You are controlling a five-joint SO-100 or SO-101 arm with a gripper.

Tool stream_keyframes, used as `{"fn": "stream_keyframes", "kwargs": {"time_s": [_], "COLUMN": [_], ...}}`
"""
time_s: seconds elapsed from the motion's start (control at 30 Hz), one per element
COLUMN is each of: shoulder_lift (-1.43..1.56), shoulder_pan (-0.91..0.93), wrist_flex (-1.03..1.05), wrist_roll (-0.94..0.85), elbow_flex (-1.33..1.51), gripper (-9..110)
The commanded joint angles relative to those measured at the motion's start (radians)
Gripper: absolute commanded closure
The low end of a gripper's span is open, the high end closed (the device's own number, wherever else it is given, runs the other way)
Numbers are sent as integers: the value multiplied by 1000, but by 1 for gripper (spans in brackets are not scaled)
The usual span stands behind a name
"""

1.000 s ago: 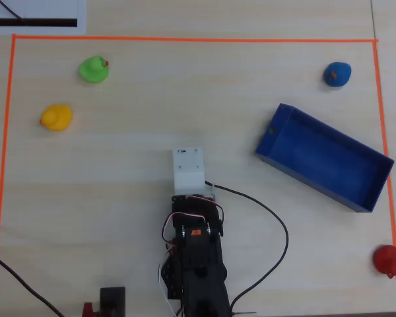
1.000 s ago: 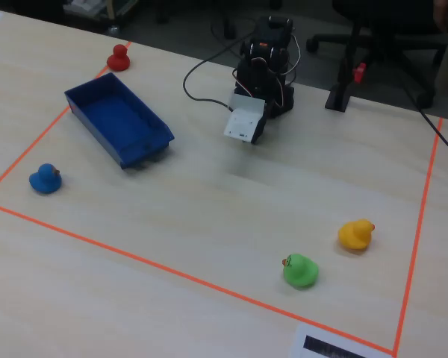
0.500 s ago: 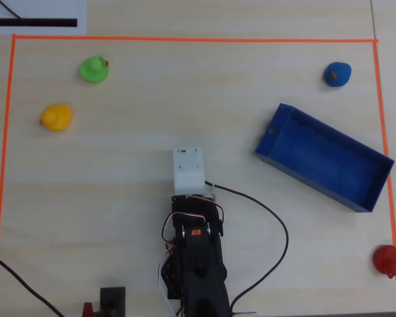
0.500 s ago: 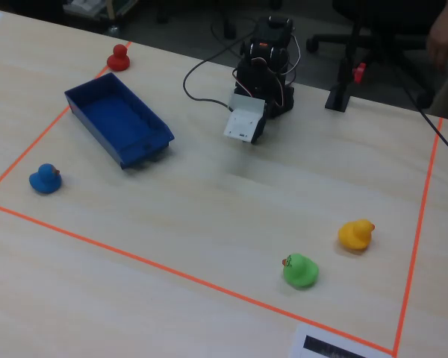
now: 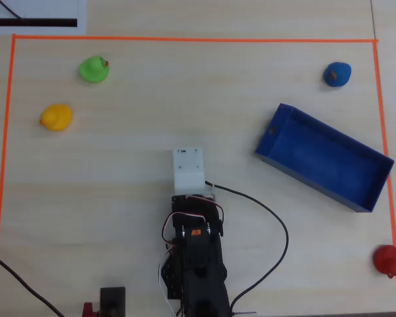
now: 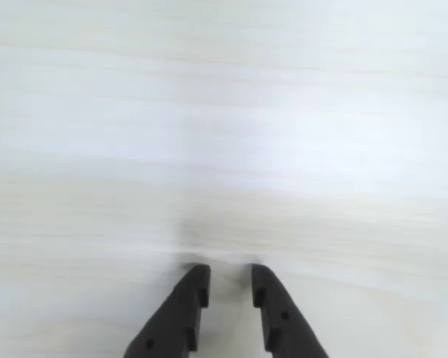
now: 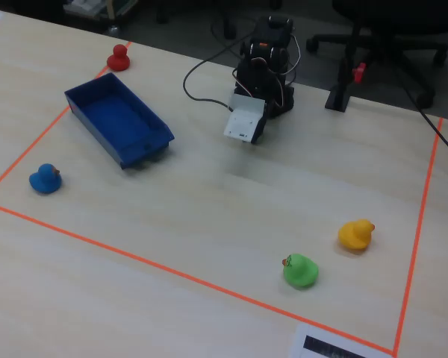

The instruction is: Grasp green duck and put it into box.

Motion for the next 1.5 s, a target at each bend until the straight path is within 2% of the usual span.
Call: {"fn": "stream_keyframes", "kwargs": {"time_s": [0.0, 0.73, 0.83, 1.07, 1.13, 1.3, 1.47], "shoulder_lift": [-6, -6, -6, -8, -60, -281, -630], "shoulder_pan": [-6, 25, 25, 31, 17, -37, -83], "wrist_flex": [15, 15, 15, -5, -97, -474, -788], "wrist_roll": [3, 3, 3, -17, -20, -20, -20], "elbow_flex": [-5, -5, -5, -5, -23, -132, -347], "gripper": [96, 97, 101, 101, 101, 100, 82]}}
